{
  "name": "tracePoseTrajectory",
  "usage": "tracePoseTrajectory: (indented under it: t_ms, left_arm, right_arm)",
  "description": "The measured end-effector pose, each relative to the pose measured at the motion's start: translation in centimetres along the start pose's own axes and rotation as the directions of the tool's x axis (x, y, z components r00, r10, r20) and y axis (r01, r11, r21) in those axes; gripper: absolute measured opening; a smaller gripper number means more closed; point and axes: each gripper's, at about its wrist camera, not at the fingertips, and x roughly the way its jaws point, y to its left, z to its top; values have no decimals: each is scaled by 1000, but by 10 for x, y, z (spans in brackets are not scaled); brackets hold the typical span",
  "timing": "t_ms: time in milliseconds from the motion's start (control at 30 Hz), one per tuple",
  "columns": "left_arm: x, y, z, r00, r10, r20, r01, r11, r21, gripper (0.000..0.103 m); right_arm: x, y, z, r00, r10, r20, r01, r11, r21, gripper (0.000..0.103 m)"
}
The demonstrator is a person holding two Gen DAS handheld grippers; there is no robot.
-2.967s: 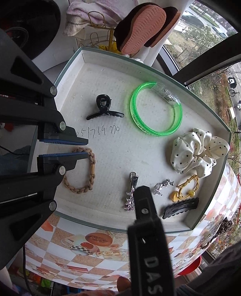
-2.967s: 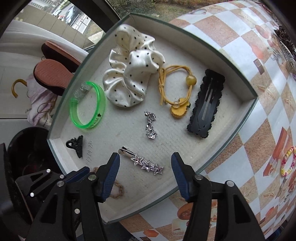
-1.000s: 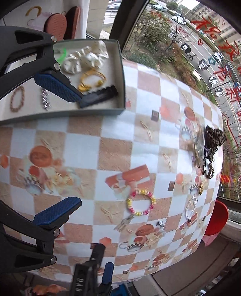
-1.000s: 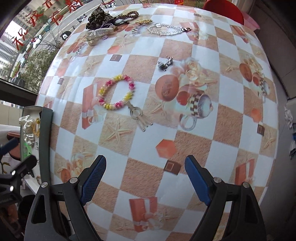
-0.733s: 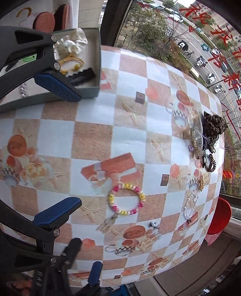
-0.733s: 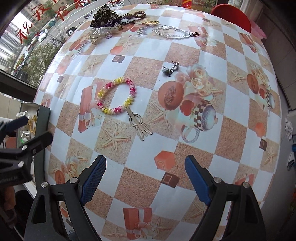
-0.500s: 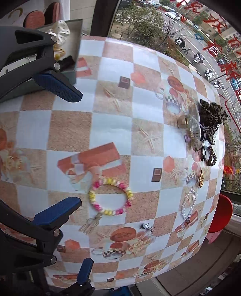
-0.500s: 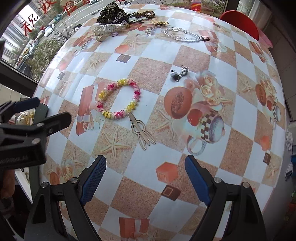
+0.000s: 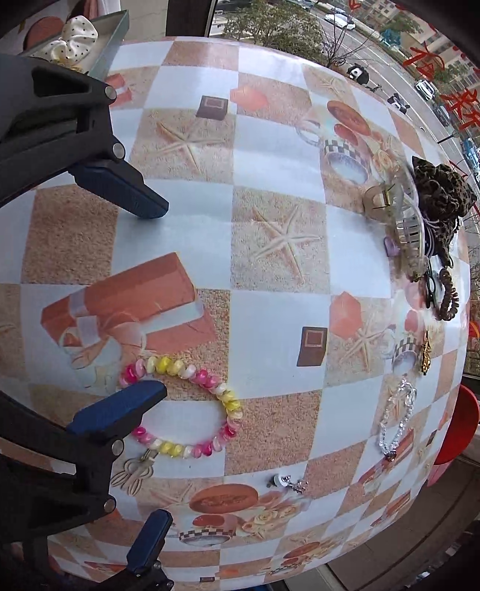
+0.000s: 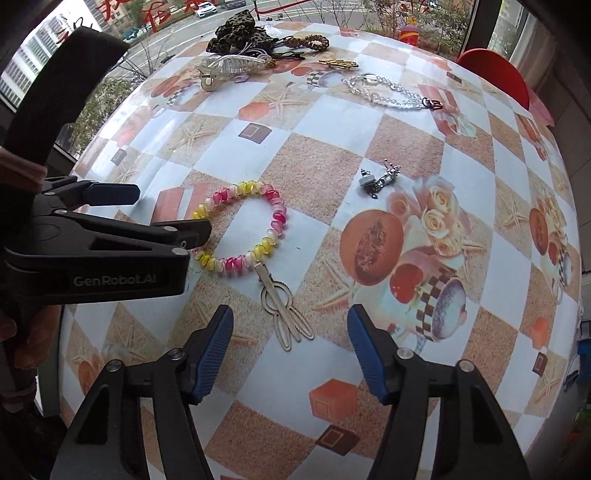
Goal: Organize jewelry
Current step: 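Grasp the pink-and-yellow beaded bracelet with the left tool while the right tool grasps the tan hairpin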
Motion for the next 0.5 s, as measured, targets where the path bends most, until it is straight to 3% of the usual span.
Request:
tracePoseTrajectory:
  t_ms: [233,367,500]
  left_arm:
    - [5,-8,9,999,-7,33,6,1000,7,93]
    - [2,-12,12,999,-13,41,13,1000,15,88]
    - [-3,-25,12,999,-24,48,22,998,57,67]
  right_arm:
    - [10,8,6,999,-30,35,31,999,-31,61]
    - [11,10,6,997,-62,51,64,997,-44,54]
    - [10,10,4,994,-88,58,92,994,-64,45]
